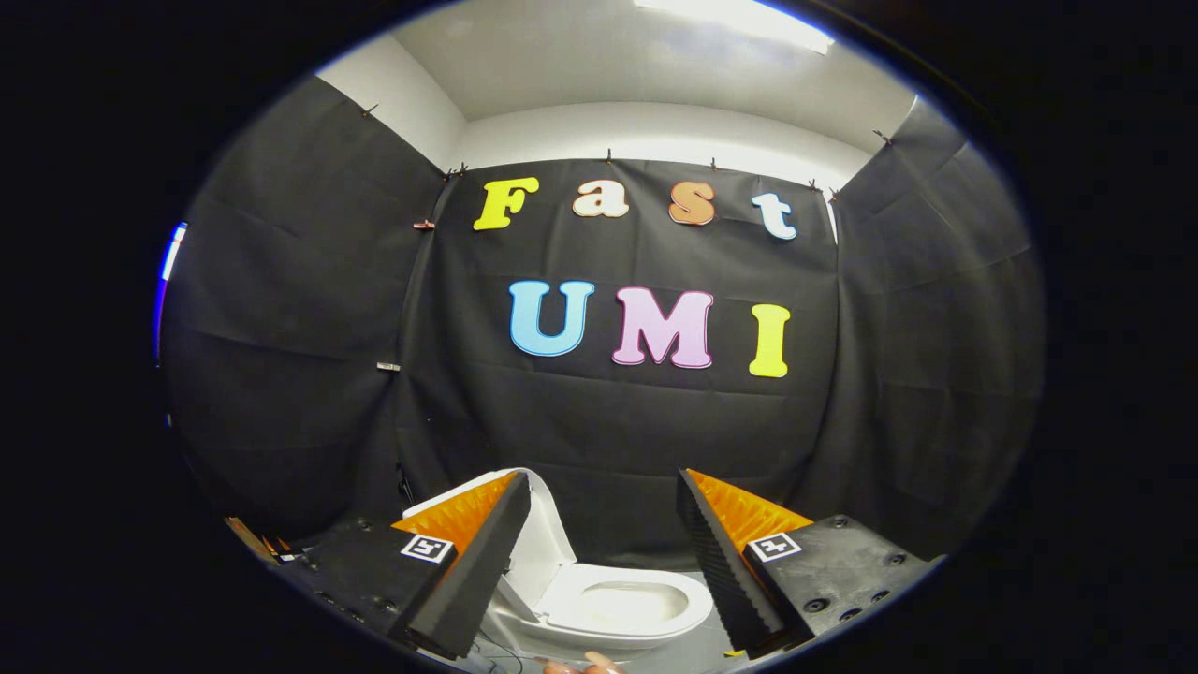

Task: Open the toilet lid.

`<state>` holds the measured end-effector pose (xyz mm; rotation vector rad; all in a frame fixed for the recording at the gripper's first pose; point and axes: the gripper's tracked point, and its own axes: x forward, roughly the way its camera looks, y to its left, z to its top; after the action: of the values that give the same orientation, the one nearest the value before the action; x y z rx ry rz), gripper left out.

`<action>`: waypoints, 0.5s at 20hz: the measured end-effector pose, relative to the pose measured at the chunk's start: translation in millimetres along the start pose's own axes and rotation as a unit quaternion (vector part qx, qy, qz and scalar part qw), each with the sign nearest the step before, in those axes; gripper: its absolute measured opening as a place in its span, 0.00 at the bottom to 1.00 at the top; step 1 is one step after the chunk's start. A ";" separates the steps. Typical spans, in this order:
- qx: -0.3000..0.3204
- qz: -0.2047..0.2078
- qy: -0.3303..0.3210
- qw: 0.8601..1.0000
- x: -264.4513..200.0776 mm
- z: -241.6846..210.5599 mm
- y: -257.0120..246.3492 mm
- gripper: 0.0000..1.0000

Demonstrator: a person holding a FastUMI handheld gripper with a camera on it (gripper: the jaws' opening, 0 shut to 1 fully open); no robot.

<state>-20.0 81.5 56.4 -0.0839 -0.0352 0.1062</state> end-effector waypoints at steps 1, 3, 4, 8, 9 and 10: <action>0.001 0.002 0.000 1.000 1.3 -0.3 0.7 0.98; 0.000 0.000 0.002 1.000 1.7 -2.1 -1.1 0.98; -0.001 0.000 0.002 1.000 2.3 -2.8 -1.5 0.98; -0.001 0.000 -0.001 1.000 0.9 -0.5 -0.8 0.98; -0.001 0.000 -0.001 1.000 0.3 -1.1 -1.0 0.98; 0.000 0.000 -0.001 1.000 0.3 -1.5 -1.5 0.98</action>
<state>-19.5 80.0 55.0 -0.0847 -0.0375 0.1055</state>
